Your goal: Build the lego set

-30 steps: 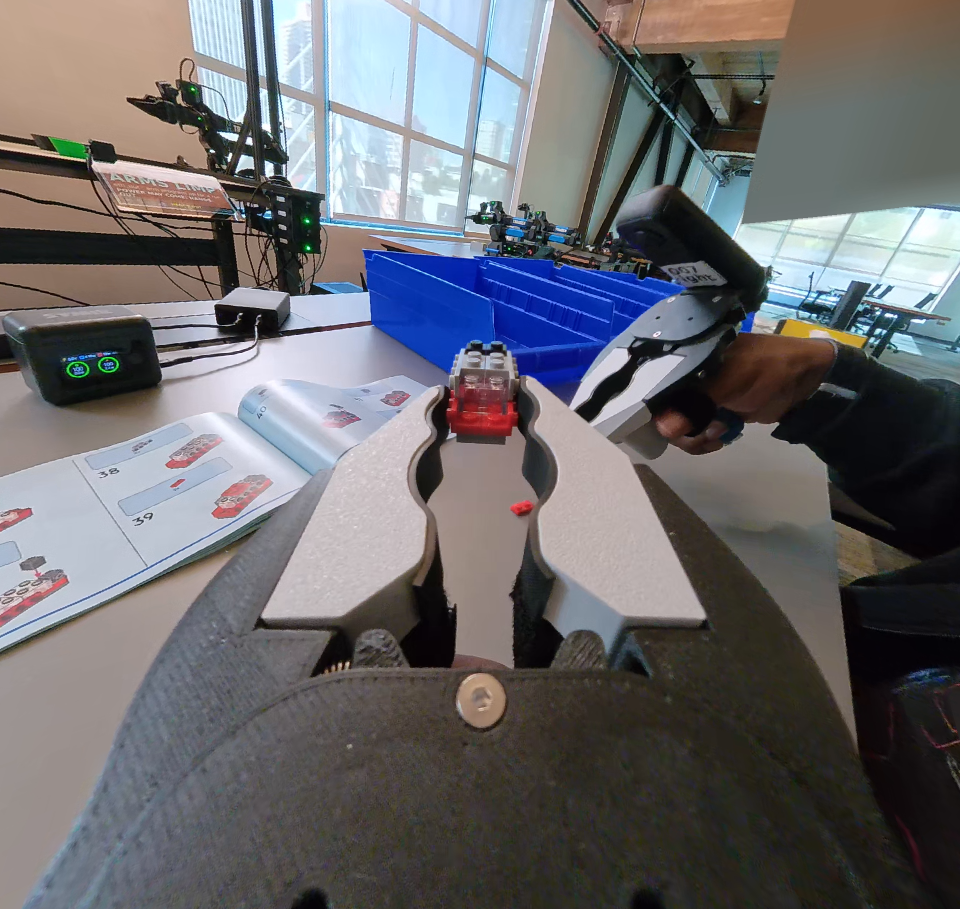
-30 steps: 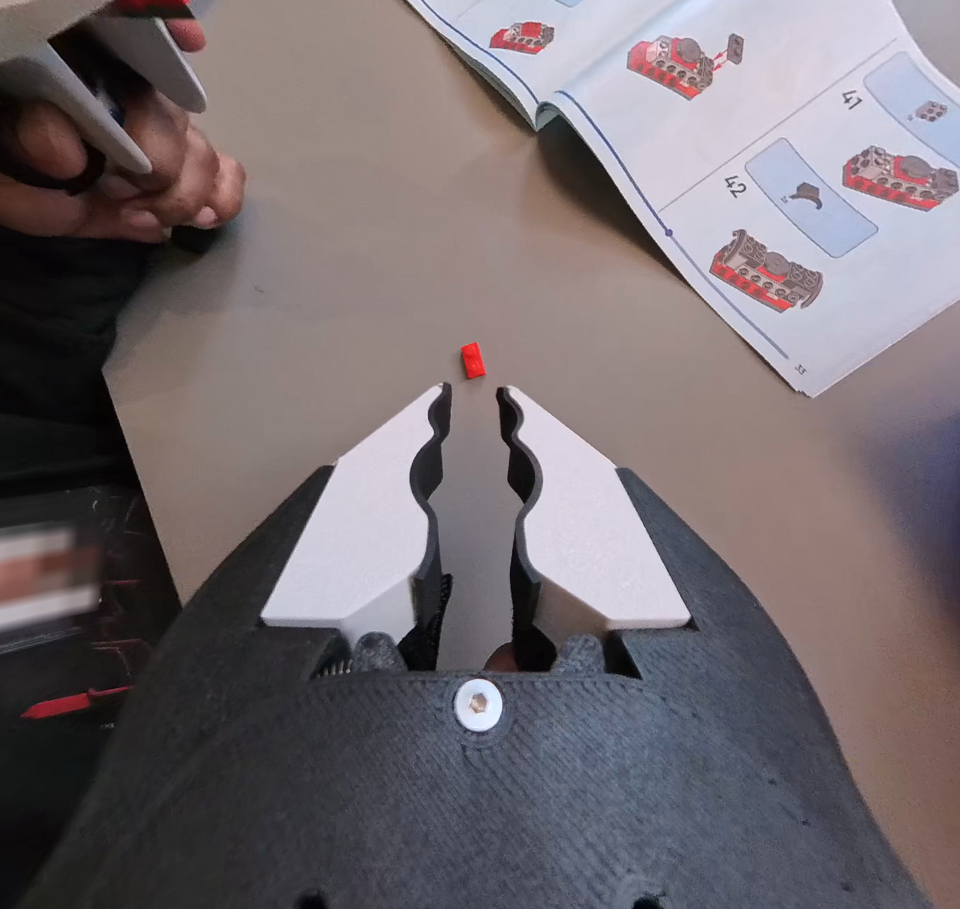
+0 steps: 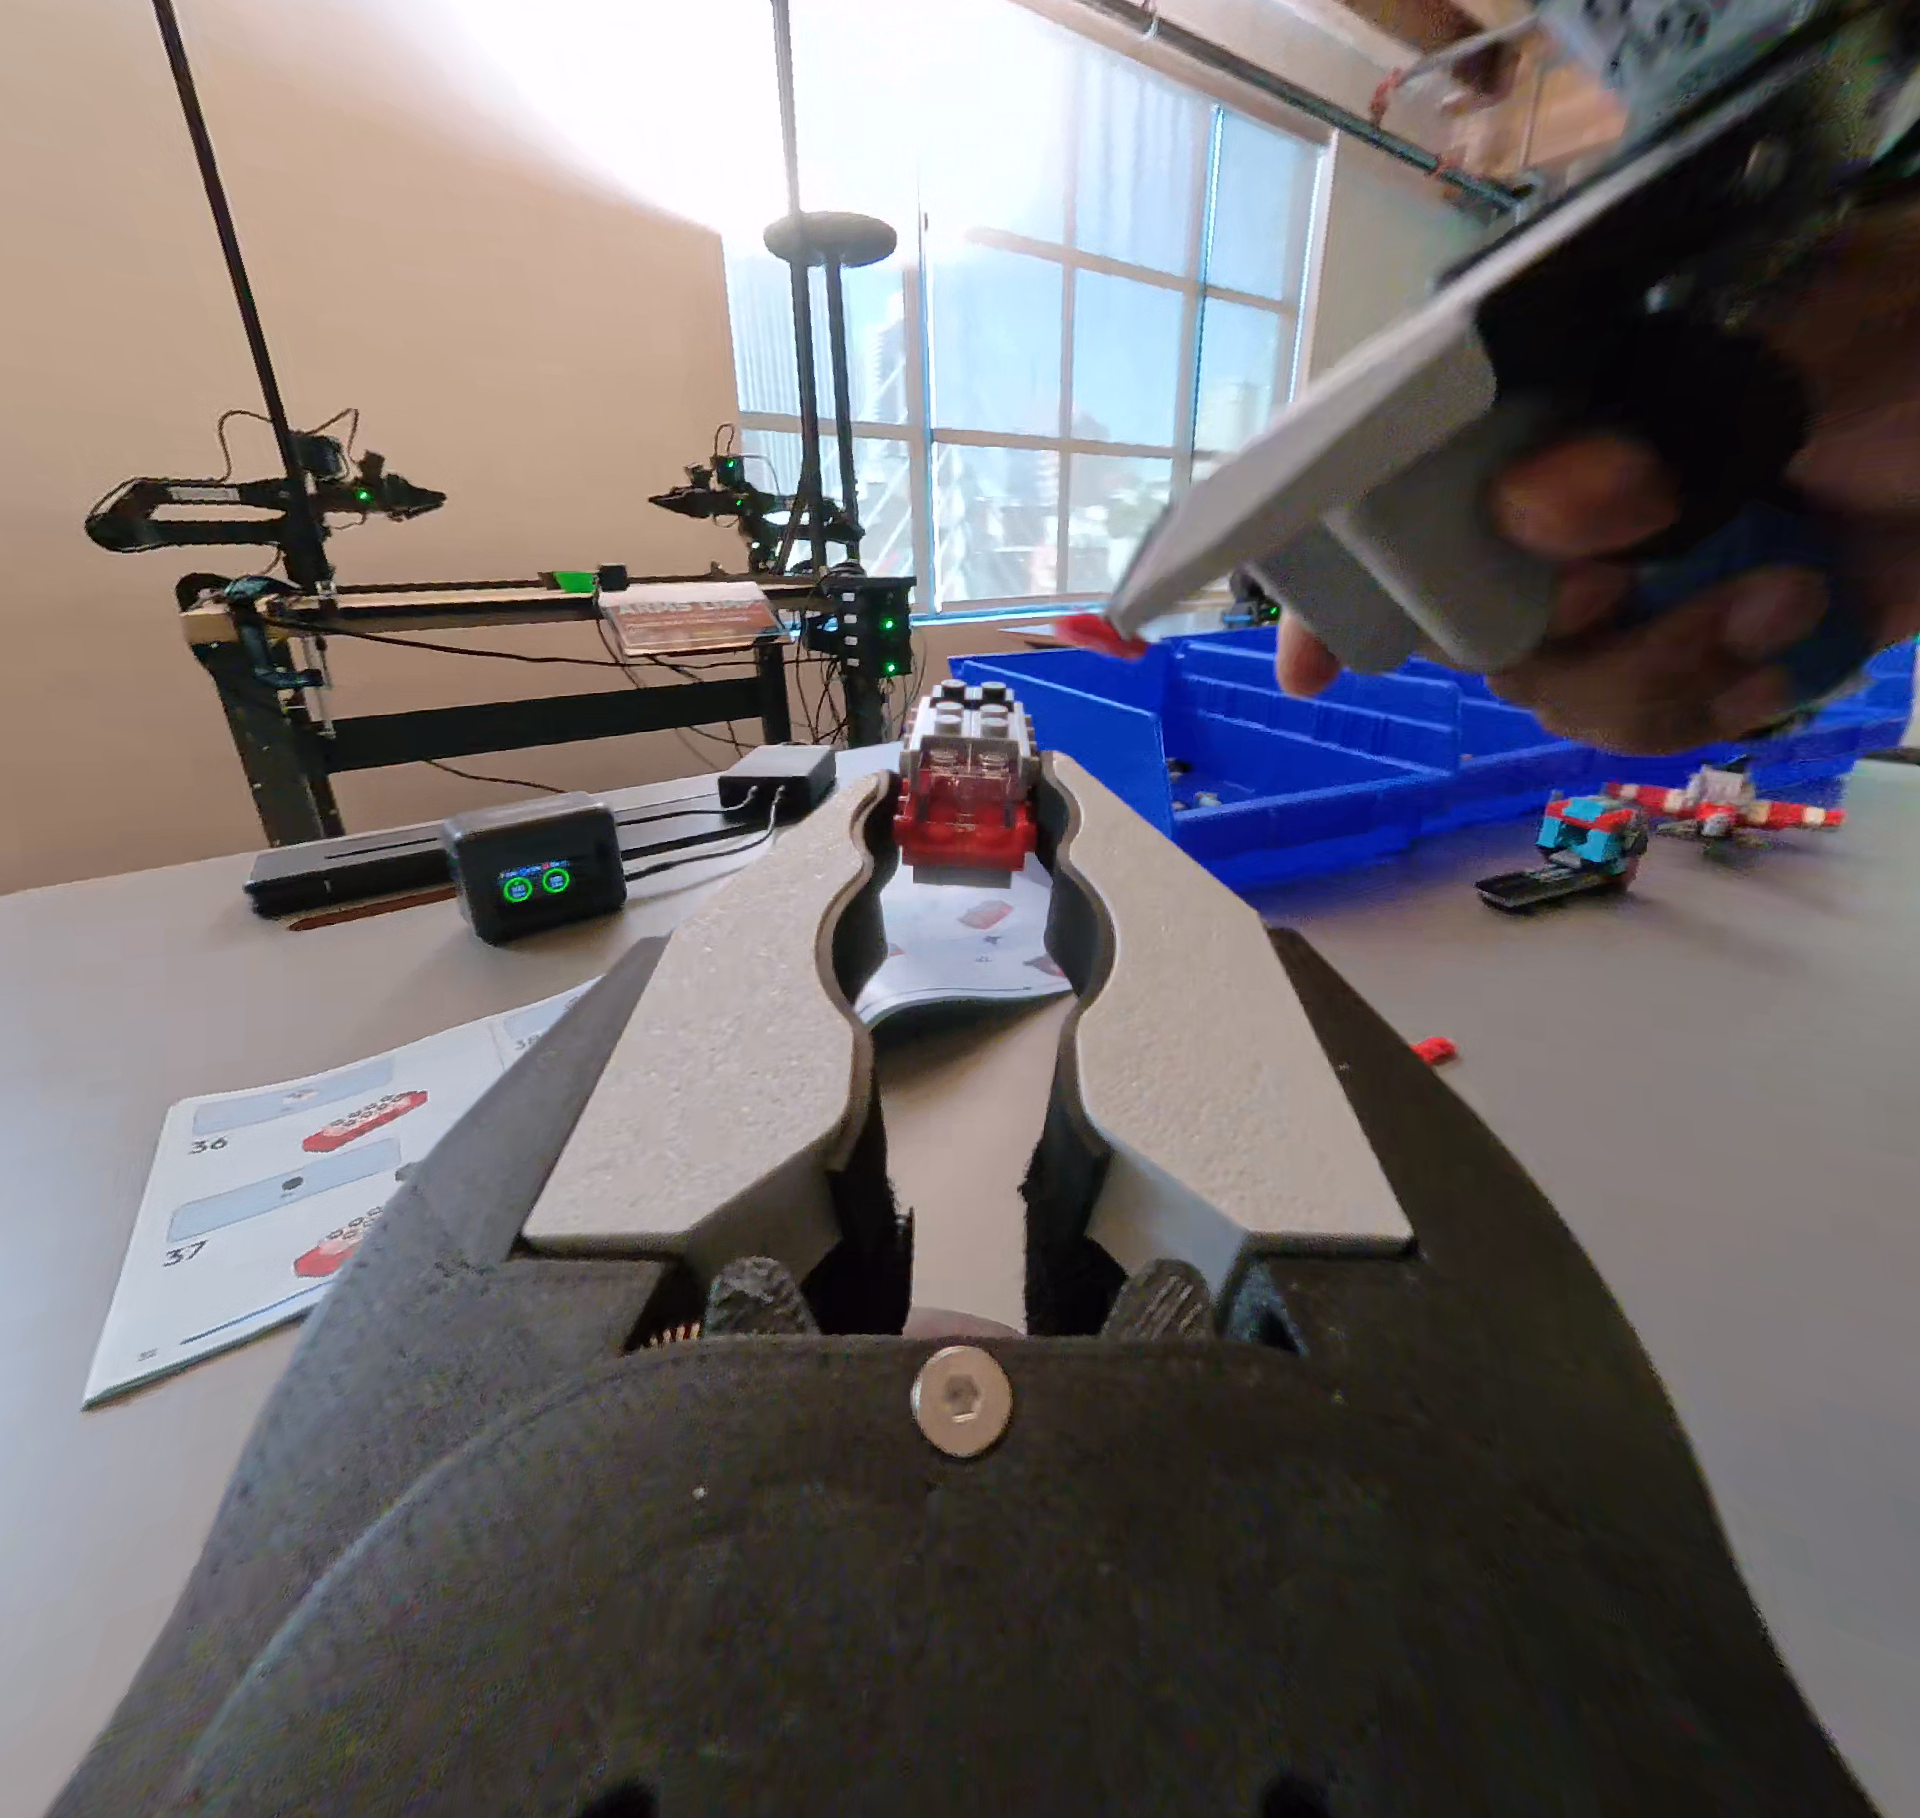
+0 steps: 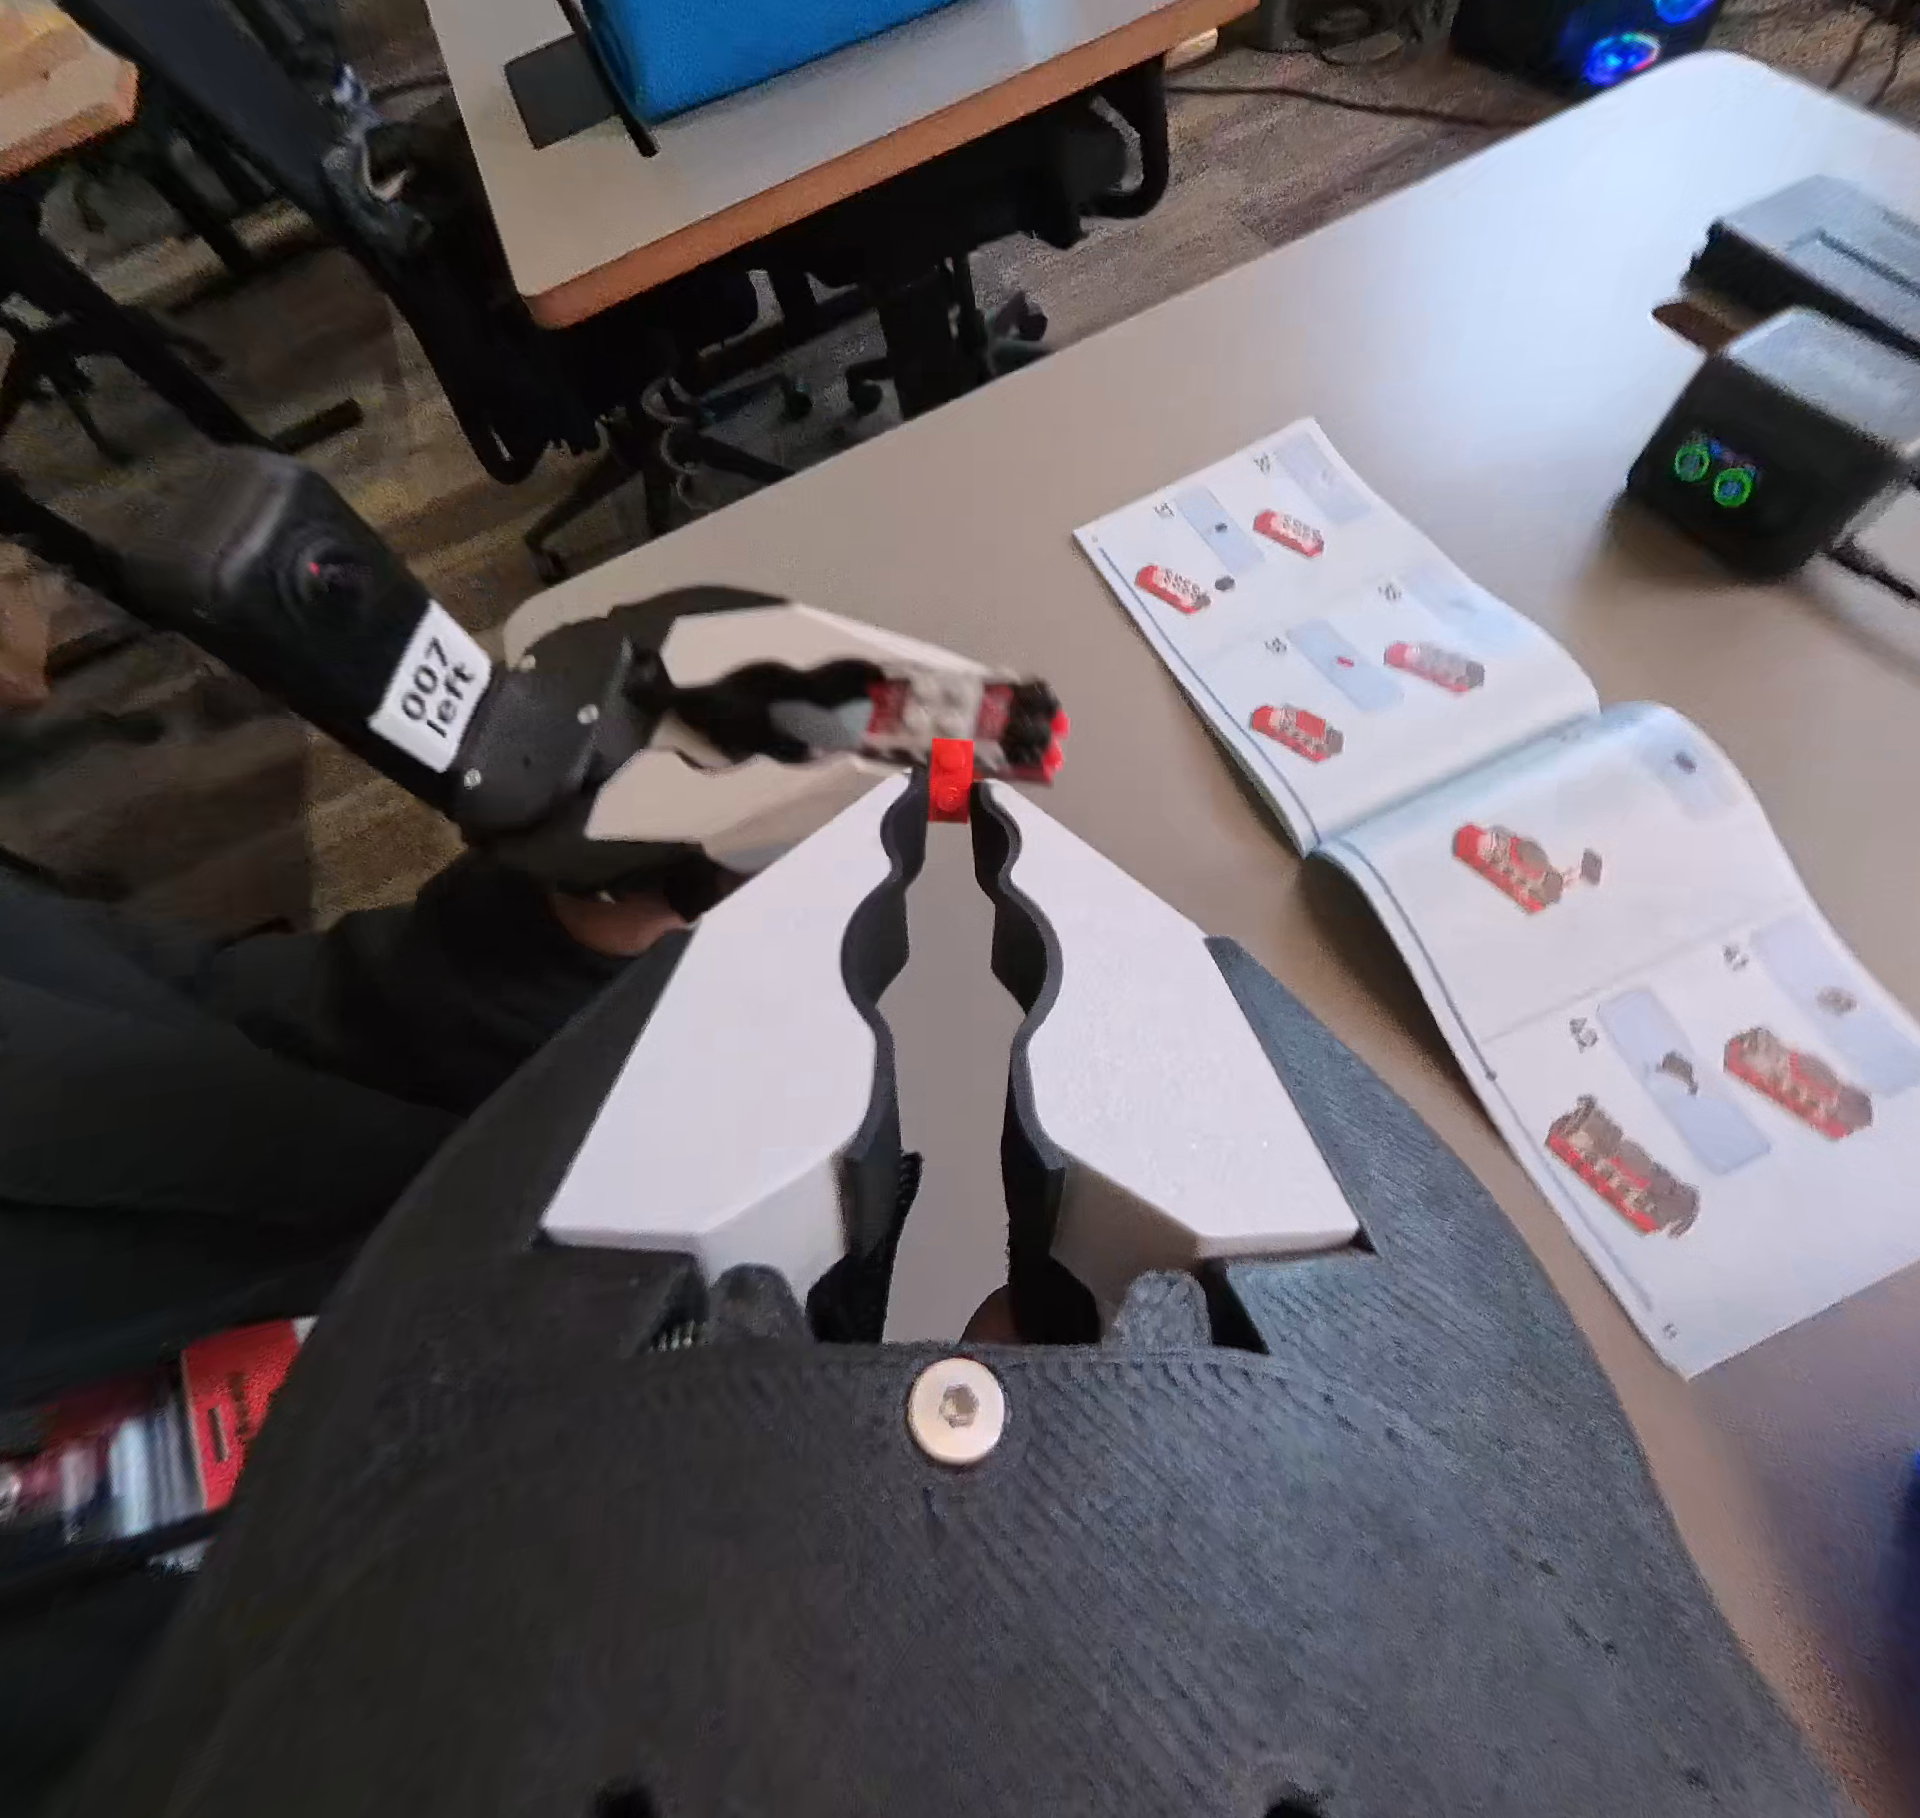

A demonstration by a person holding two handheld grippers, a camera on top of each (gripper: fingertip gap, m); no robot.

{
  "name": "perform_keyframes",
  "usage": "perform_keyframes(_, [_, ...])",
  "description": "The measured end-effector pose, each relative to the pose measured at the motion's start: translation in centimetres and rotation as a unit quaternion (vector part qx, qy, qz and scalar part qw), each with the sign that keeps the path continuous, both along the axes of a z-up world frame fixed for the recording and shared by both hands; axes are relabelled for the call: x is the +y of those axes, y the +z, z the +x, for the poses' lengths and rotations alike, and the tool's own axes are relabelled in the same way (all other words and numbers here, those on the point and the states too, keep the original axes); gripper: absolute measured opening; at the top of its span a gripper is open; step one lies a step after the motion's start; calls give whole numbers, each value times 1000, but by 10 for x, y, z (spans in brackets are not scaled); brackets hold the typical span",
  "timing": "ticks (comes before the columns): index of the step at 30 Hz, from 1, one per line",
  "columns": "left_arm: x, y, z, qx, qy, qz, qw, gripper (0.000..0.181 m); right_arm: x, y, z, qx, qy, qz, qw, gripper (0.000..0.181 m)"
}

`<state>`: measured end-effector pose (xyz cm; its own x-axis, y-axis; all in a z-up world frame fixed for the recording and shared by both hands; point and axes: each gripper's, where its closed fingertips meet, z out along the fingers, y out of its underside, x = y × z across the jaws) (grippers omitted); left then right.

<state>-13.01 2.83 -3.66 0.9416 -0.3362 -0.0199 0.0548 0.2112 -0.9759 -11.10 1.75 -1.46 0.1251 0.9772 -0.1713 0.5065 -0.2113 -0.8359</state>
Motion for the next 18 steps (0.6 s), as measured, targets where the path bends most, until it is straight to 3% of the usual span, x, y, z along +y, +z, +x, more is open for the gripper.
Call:
perform_keyframes(6, [3,-4,10,23,10,-10,1000,26,9,-6,-17,-49,-4,45,998,8])
perform_keyframes(18, [4,-6,5,17,15,-16,1000,26,9,-17,-17,-67,-9,42,997,9])
